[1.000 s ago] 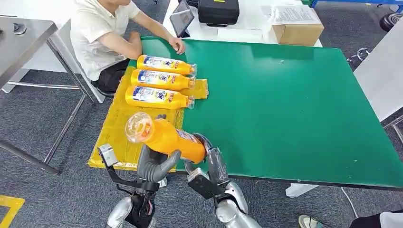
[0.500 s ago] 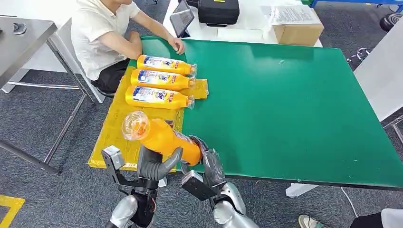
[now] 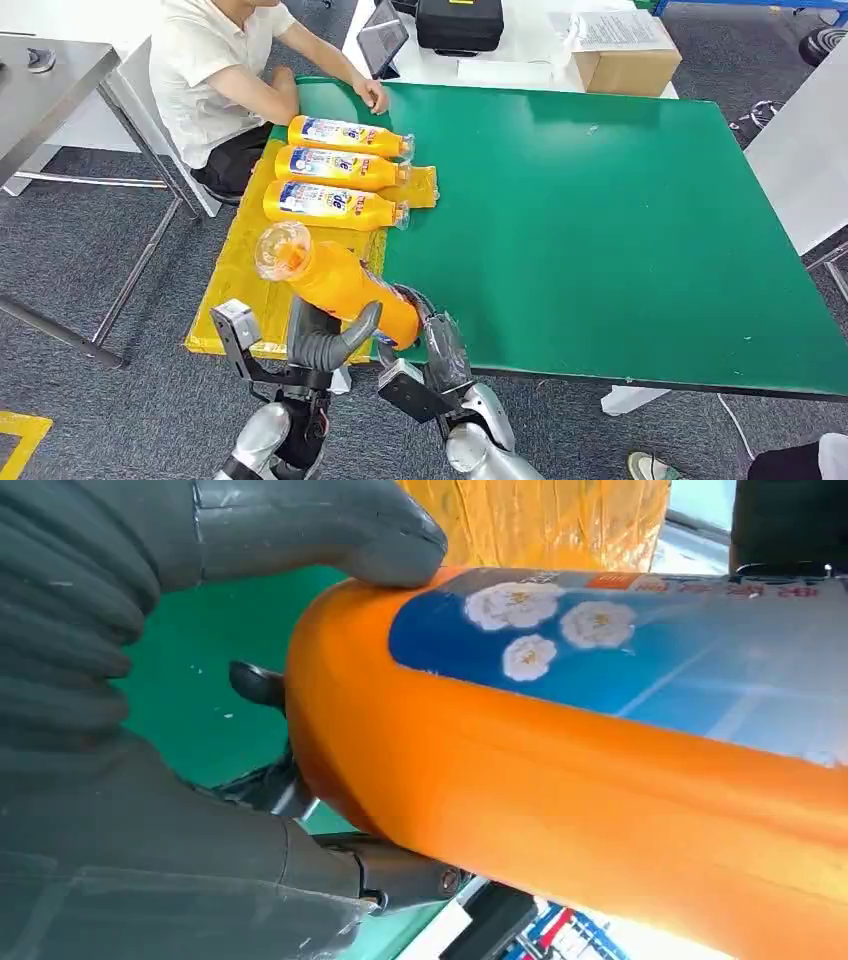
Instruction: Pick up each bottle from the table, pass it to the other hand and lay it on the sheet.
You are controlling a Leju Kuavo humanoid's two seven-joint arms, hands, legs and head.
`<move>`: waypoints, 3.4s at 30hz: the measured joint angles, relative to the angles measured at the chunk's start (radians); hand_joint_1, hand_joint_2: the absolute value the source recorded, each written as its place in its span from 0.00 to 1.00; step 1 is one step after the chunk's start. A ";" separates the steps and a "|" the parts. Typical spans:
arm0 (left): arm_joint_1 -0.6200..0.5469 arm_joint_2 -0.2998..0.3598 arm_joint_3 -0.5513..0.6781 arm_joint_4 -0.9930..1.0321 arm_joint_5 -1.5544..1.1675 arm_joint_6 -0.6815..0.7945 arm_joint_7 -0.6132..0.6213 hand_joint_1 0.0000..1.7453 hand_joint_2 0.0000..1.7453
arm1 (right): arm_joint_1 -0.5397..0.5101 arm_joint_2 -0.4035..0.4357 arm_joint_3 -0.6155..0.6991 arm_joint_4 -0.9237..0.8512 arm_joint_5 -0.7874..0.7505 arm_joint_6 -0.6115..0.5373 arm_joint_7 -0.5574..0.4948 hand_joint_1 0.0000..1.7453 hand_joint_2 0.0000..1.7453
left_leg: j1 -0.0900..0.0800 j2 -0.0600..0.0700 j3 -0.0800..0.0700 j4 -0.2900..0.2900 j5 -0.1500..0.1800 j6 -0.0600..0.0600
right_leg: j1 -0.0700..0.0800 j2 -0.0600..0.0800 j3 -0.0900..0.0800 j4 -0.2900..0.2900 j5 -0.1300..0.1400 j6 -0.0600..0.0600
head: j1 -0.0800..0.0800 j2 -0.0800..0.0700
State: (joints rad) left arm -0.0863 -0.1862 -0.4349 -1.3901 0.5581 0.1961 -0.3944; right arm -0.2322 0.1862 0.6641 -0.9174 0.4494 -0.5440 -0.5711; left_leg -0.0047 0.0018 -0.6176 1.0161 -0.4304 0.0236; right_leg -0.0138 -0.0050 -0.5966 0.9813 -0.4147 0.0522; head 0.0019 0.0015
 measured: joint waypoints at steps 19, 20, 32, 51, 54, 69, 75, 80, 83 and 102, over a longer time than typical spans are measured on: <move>-0.085 0.013 0.129 0.020 -0.203 0.277 -0.109 1.00 1.00 | 0.173 0.021 -0.240 -0.178 0.484 -0.149 -0.126 0.00 1.00 | 0.000 -0.002 -0.001 0.000 0.000 0.000 | 0.000 -0.001 0.000 0.000 0.000 0.000 | -0.001 0.000; -0.097 0.019 0.137 0.025 -0.254 0.293 -0.107 1.00 1.00 | 0.188 0.025 -0.288 -0.213 0.494 -0.149 -0.125 0.00 1.00 | 0.000 -0.002 -0.001 0.000 0.000 0.000 | 0.000 -0.002 0.000 0.000 0.000 0.000 | 0.000 0.000; -0.143 0.082 0.161 0.171 -0.589 0.195 -0.022 0.89 1.00 | 0.252 0.046 -0.658 -0.427 0.447 -0.151 -0.126 0.00 1.00 | -0.001 -0.002 -0.001 0.000 0.000 0.000 | -0.001 -0.001 0.000 0.000 0.000 0.000 | 0.000 0.000; -0.366 0.175 -0.009 0.529 -1.229 0.080 0.256 0.94 1.00 | 0.254 0.055 -0.646 -0.429 0.373 -0.151 -0.126 0.00 1.00 | 0.000 -0.003 0.000 0.000 0.001 0.000 | 0.000 -0.002 0.001 0.001 0.000 0.000 | 0.000 0.000; -0.426 0.175 -0.022 0.601 -1.247 0.006 0.265 1.00 1.00 | 0.254 0.056 -0.620 -0.418 0.357 -0.151 -0.126 0.00 1.00 | 0.000 -0.002 0.003 0.000 0.001 0.000 | 0.000 -0.002 0.003 0.001 0.000 0.000 | 0.000 0.000; -0.578 0.173 -0.031 0.821 -1.186 -0.218 0.239 0.00 1.00 | 0.230 0.051 -0.535 -0.353 0.257 -0.151 -0.126 0.00 1.00 | 0.000 -0.001 0.008 0.000 0.001 0.000 | 0.000 -0.001 0.007 0.002 0.000 0.000 | 0.000 0.000; -0.599 0.169 0.016 0.847 -1.072 -0.367 0.163 0.00 1.00 | 0.218 0.040 -0.510 -0.330 0.243 -0.151 -0.126 0.00 1.00 | 0.000 -0.001 0.008 0.000 0.001 0.000 | 0.000 -0.001 0.009 0.002 0.000 0.000 | 0.000 0.000; -0.592 0.167 0.046 0.845 -0.972 -0.483 0.083 0.00 1.00 | 0.206 0.032 -0.492 -0.311 0.249 -0.151 -0.126 0.00 1.00 | 0.000 -0.001 0.009 0.000 0.001 0.000 | 0.000 -0.001 0.010 0.002 0.000 0.000 | 0.000 0.000; -0.568 0.167 0.050 0.818 -0.939 -0.490 0.039 0.00 1.00 | 0.207 0.027 -0.490 -0.303 0.254 -0.151 -0.126 0.00 1.00 | 0.000 -0.001 0.009 0.000 0.001 0.000 | 0.000 -0.001 0.010 0.002 0.000 0.000 | 0.000 0.000; -0.311 0.103 0.050 0.420 -0.696 -0.341 -0.050 0.00 1.00 | 0.233 0.019 -0.499 -0.282 0.262 -0.151 -0.126 0.00 1.00 | -0.001 -0.002 0.003 0.000 0.001 0.000 | -0.001 -0.002 0.003 0.001 0.000 0.000 | 0.000 0.000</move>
State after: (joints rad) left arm -0.3969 -0.0828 -0.3845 -0.9703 -0.1379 -0.1444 -0.4445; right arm 0.0003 0.2052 0.1648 -1.1997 0.7117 -0.6954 -0.6973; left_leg -0.0059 -0.0003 -0.6145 1.0162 -0.4297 0.0238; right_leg -0.0150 -0.0068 -0.5932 0.9827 -0.4146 0.0522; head 0.0015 0.0015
